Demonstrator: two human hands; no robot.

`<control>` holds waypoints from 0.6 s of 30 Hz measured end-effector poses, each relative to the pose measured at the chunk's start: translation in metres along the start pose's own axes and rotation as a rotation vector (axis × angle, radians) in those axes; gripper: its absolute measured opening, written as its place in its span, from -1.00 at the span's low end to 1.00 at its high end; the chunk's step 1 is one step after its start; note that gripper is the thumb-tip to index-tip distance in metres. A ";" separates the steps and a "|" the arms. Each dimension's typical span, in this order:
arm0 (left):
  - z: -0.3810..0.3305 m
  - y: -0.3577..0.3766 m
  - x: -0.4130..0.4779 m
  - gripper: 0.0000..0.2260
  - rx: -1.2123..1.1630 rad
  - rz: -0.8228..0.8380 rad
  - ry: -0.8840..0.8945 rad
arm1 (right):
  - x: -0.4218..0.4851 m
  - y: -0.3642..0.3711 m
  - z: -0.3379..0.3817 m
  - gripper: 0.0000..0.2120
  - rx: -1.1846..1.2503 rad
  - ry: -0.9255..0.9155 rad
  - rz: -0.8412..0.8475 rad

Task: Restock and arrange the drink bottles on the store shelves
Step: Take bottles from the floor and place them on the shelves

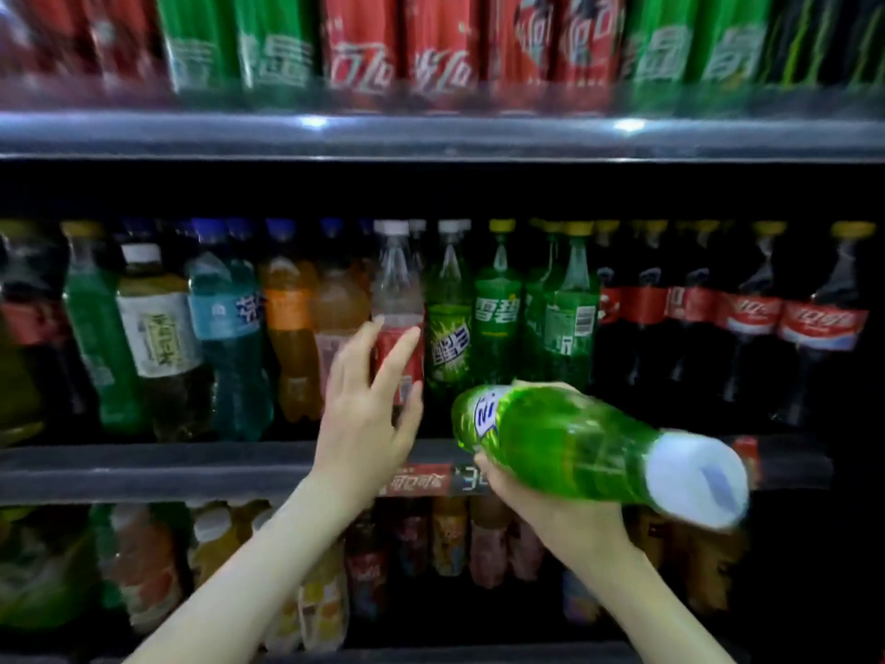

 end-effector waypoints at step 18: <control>0.071 0.061 -0.009 -0.15 0.352 0.123 -0.146 | 0.097 0.083 -0.005 -0.36 -0.222 0.218 0.080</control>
Point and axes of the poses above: each hand's wrist, its own x-axis towards the middle knuckle, its own y-axis out of the palm, z = x × y, the point moved 10 cm from there along x, towards the middle knuckle, and after that the axes turned 14 degrees about -z, right-handed, at the moved point
